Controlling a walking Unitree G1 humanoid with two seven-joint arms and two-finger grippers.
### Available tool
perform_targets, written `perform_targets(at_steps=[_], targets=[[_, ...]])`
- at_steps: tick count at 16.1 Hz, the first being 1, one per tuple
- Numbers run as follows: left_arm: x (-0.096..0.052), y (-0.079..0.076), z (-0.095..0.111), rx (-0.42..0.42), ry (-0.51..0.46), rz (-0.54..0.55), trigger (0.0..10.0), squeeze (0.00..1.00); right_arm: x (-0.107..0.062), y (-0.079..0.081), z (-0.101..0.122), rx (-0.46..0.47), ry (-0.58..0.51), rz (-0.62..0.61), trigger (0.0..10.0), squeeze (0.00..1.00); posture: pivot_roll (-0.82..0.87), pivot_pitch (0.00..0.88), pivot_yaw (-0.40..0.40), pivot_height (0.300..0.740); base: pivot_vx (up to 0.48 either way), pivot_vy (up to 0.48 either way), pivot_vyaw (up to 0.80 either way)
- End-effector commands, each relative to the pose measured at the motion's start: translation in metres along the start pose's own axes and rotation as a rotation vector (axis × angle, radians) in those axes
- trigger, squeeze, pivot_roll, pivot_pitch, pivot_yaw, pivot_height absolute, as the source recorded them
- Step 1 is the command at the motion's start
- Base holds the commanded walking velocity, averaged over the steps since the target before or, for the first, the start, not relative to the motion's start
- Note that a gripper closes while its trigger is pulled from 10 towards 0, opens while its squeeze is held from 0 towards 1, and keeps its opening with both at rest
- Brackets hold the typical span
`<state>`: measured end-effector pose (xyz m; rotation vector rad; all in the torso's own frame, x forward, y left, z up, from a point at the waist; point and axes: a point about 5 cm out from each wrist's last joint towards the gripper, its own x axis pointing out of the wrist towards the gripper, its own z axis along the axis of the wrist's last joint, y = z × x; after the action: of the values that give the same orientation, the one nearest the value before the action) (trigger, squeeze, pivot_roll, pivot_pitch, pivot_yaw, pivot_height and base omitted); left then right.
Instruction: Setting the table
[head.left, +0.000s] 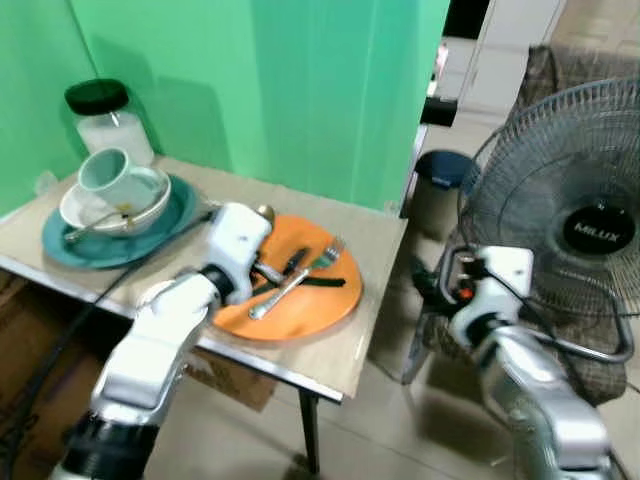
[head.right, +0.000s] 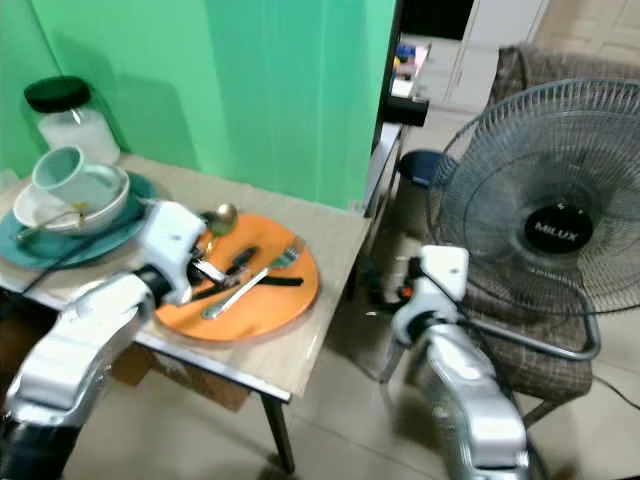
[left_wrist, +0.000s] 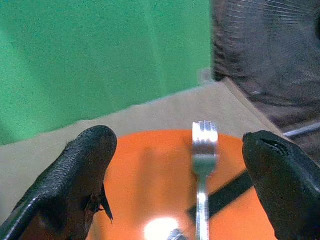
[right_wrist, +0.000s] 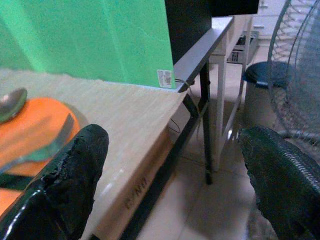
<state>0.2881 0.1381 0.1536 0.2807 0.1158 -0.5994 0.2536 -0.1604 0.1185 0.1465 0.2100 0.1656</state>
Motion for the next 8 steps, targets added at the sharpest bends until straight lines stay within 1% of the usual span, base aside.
perform_targets(at_steps=[1, 2, 4, 5, 6, 7, 8], targets=[[0.000, 0.009, -0.001, 0.012, 0.015, -0.022, 10.0, 0.00, -0.001, 0.007, 0.008, -0.016, -0.018, 0.068, 10.0, 0.00, 0.09, 0.000, 0.007, 0.740, 0.000, 0.000, 0.00], [0.005, 0.013, -0.006, 0.023, 0.053, -0.095, 10.0, 0.00, -0.003, 0.003, 0.010, -0.047, -0.005, 0.113, 10.0, 0.00, 0.08, 0.000, 0.001, 0.740, 0.000, 0.000, 0.00], [0.012, 0.017, -0.012, 0.016, 0.091, -0.165, 10.0, 0.00, -0.005, 0.000, 0.012, -0.072, 0.011, 0.151, 10.0, 0.00, 0.07, 0.000, -0.004, 0.740, 0.000, 0.000, 0.00], [0.018, 0.019, -0.017, 0.023, 0.136, -0.230, 10.0, 0.00, -0.006, -0.001, 0.013, -0.084, 0.028, 0.183, 10.0, 0.00, 0.07, 0.000, -0.006, 0.740, 0.000, 0.000, 0.00], [0.026, 0.022, -0.022, 0.061, 0.171, -0.271, 10.0, 0.00, -0.007, 0.000, 0.012, -0.090, 0.045, 0.221, 10.0, 0.00, 0.06, 0.000, -0.007, 0.740, 0.000, 0.000, 0.00], [0.031, 0.025, -0.024, 0.076, 0.199, -0.297, 10.0, 0.00, -0.009, 0.002, 0.013, -0.091, 0.052, 0.247, 10.0, 0.00, 0.06, 0.000, -0.004, 0.740, 0.000, 0.000, 0.00], [0.036, 0.031, -0.028, 0.082, 0.236, -0.288, 10.0, 0.00, -0.011, 0.004, 0.012, -0.109, 0.062, 0.275, 10.0, 0.00, 0.05, 0.000, -0.001, 0.740, 0.000, 0.000, 0.00]])
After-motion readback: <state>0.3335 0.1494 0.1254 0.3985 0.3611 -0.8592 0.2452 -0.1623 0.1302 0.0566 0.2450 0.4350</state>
